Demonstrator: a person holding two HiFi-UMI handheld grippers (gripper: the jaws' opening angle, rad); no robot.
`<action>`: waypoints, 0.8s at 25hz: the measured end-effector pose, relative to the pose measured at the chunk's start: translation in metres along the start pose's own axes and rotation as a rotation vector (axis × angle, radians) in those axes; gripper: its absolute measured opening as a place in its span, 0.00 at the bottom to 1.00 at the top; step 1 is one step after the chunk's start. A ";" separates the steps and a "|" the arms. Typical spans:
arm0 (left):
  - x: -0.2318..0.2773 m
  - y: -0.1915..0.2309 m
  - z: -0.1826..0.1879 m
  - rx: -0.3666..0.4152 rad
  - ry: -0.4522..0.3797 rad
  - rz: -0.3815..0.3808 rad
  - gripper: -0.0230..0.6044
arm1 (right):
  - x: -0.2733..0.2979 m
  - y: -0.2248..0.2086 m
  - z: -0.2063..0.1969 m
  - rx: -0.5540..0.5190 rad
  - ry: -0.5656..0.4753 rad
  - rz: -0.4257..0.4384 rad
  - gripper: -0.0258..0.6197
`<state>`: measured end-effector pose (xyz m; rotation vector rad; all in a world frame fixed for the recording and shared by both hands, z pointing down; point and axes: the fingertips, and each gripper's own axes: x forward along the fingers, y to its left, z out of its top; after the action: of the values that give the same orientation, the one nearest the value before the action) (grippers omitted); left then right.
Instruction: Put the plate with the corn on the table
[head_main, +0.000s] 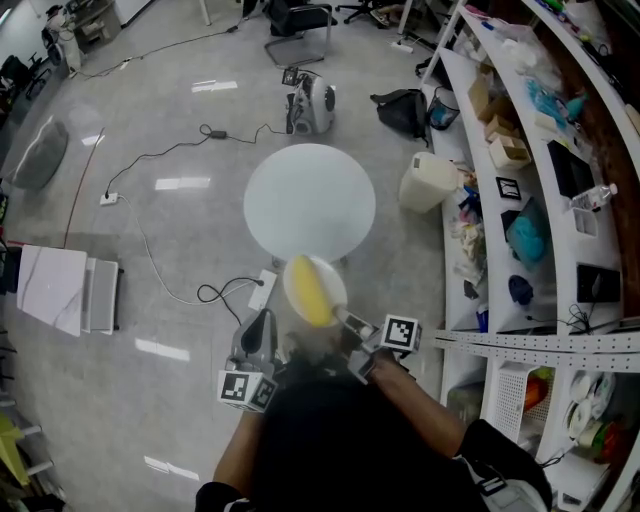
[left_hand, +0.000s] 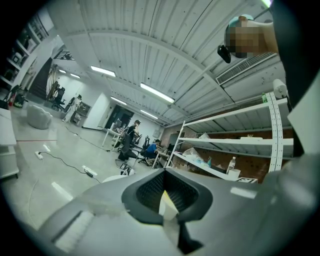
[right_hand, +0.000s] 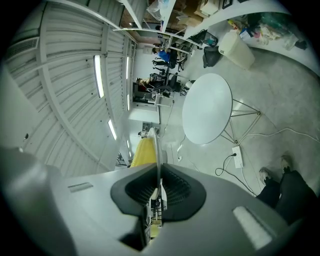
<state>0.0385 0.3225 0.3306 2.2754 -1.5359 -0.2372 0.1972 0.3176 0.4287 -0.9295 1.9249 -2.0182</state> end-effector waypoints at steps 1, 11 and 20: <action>0.000 -0.002 0.000 -0.002 -0.002 0.007 0.04 | 0.000 0.003 0.001 -0.002 0.008 0.021 0.09; 0.006 -0.009 -0.001 0.021 -0.021 0.061 0.04 | -0.005 -0.006 0.019 -0.013 0.024 -0.001 0.09; 0.031 0.006 0.006 0.010 -0.031 0.059 0.04 | 0.016 -0.001 0.041 -0.002 0.023 0.001 0.09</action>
<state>0.0437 0.2904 0.3295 2.2401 -1.6208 -0.2502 0.2076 0.2754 0.4325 -0.9093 1.9392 -2.0348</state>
